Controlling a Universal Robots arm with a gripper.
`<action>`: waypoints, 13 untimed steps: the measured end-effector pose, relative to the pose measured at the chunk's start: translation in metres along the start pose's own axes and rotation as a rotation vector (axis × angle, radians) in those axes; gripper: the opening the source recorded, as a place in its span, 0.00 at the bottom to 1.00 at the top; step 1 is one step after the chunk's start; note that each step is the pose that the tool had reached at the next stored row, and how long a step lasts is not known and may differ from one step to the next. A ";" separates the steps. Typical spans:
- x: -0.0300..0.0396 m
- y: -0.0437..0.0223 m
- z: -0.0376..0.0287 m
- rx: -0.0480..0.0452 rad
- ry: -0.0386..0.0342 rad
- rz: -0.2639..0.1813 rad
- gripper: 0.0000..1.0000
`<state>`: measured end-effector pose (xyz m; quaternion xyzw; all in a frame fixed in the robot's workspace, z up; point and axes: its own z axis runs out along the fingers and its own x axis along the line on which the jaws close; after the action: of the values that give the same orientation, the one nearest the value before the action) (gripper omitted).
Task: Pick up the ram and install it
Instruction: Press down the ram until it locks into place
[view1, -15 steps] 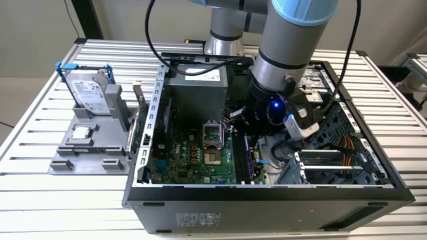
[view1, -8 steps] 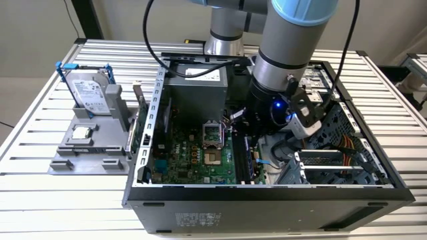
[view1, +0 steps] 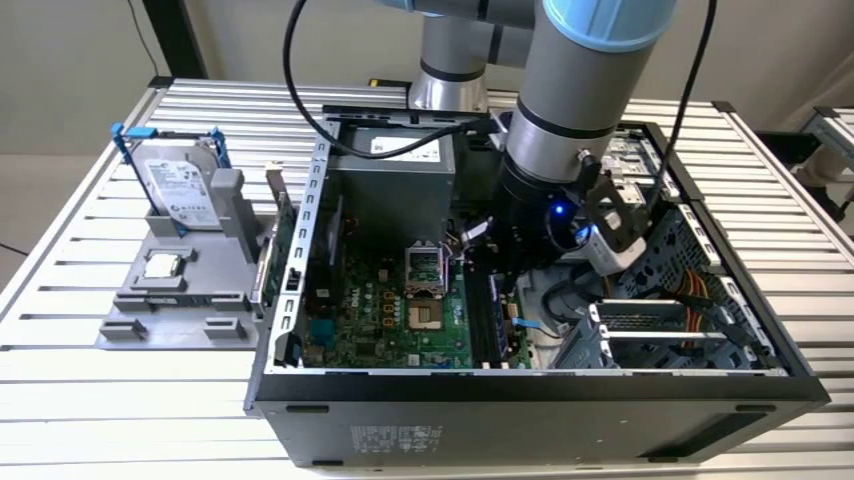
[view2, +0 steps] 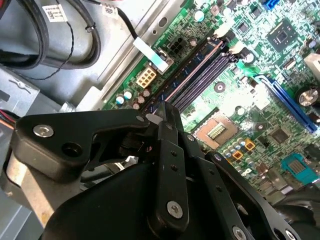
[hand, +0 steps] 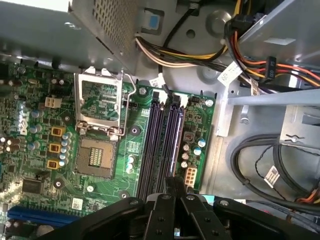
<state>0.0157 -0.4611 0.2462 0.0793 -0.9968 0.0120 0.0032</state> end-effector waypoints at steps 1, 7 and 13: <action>0.0000 0.0000 0.0000 -0.0003 -0.0003 -0.008 0.00; 0.0001 0.0000 -0.0002 -0.0084 -0.0029 -0.059 0.00; 0.0000 0.0001 -0.0001 -0.0332 -0.0083 -0.097 0.00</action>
<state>0.0157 -0.4610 0.2463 0.1273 -0.9918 -0.0050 0.0010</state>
